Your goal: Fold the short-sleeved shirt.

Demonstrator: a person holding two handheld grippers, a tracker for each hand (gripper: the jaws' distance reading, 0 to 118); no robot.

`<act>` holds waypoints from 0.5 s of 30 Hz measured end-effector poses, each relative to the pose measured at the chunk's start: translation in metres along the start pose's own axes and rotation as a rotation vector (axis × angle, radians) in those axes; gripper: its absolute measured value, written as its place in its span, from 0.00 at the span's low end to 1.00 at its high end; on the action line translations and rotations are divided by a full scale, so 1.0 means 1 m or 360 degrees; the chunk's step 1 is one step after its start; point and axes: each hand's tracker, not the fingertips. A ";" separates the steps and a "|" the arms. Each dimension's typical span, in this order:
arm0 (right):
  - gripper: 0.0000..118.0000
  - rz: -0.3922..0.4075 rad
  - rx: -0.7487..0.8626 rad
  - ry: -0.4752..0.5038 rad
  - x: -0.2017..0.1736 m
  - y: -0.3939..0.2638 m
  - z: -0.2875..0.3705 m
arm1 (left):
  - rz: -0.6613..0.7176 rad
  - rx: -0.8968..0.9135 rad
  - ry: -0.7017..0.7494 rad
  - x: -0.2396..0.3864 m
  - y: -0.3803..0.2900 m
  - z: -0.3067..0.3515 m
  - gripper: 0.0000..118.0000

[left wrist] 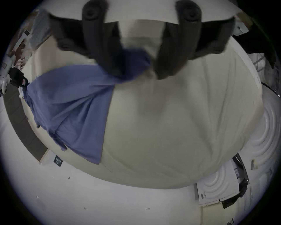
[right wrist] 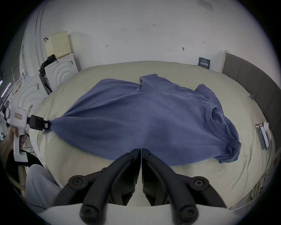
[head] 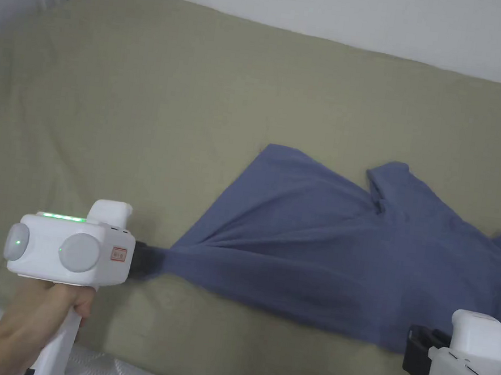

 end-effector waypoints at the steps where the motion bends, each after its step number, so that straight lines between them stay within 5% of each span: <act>1: 0.07 -0.0007 -0.0003 -0.0004 0.000 0.001 -0.001 | 0.0046 0.0011 -0.0052 -0.001 0.000 0.002 0.29; 3: 0.07 -0.0027 -0.0009 -0.0011 0.014 0.009 -0.009 | 0.0032 0.0029 -0.0007 -0.001 0.003 0.003 0.09; 10: 0.07 0.0002 0.0016 -0.0113 0.051 0.062 -0.041 | -0.0071 0.0054 0.0059 0.011 0.000 0.003 0.08; 15: 0.07 0.0056 -0.0032 -0.0233 0.112 0.135 -0.095 | -0.0048 0.0056 0.0059 0.014 -0.003 0.000 0.08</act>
